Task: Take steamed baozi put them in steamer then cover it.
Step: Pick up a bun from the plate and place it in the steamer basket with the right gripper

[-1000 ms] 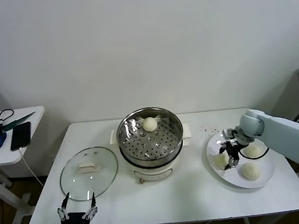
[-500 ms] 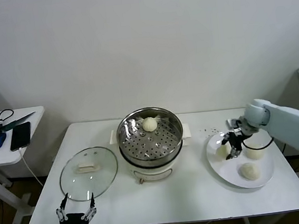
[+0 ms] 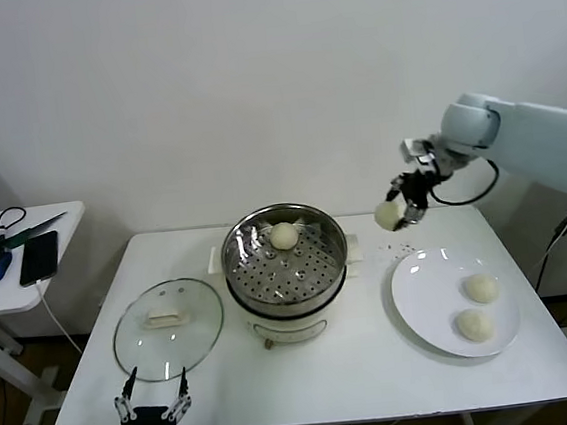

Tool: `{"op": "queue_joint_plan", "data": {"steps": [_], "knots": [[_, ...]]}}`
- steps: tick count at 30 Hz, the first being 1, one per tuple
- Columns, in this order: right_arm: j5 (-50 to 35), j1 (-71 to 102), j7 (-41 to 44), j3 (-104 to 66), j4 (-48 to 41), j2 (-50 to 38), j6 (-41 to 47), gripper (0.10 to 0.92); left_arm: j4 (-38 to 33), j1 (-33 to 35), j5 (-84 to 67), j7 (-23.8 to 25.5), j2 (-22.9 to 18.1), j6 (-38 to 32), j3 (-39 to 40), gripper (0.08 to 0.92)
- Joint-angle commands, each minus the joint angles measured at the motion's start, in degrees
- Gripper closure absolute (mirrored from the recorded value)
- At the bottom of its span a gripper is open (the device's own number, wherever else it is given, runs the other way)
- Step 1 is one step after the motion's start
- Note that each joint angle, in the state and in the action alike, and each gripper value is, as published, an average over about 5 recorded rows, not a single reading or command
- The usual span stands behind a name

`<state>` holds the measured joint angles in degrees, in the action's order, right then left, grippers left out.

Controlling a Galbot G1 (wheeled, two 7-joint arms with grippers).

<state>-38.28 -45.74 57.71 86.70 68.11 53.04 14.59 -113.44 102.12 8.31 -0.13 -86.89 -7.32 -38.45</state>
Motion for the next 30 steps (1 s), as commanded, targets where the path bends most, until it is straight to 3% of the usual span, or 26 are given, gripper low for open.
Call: {"op": "queue_joint_plan", "data": {"steps": [1,16,30], "knots": [[-12.19,-6.26,-4.23,3.29,-0.41,15.63,4.84,0.355,-1.42,0.95,-0.57,-0.04,0.52,-0.45,0.26,0.177],[-10.65,7.17,-8.86,2.77,-10.78,32.90,7.50,0.353,-1.98,0.40,0.77,-0.18,0.48,-0.87,0.10,0.177],[-7.41,13.26,-8.34,3.61,-15.83,35.56,6.45,0.347,-1.19,0.03,0.56,-0.25,0.45,-0.99,-0.09,0.177]]}}
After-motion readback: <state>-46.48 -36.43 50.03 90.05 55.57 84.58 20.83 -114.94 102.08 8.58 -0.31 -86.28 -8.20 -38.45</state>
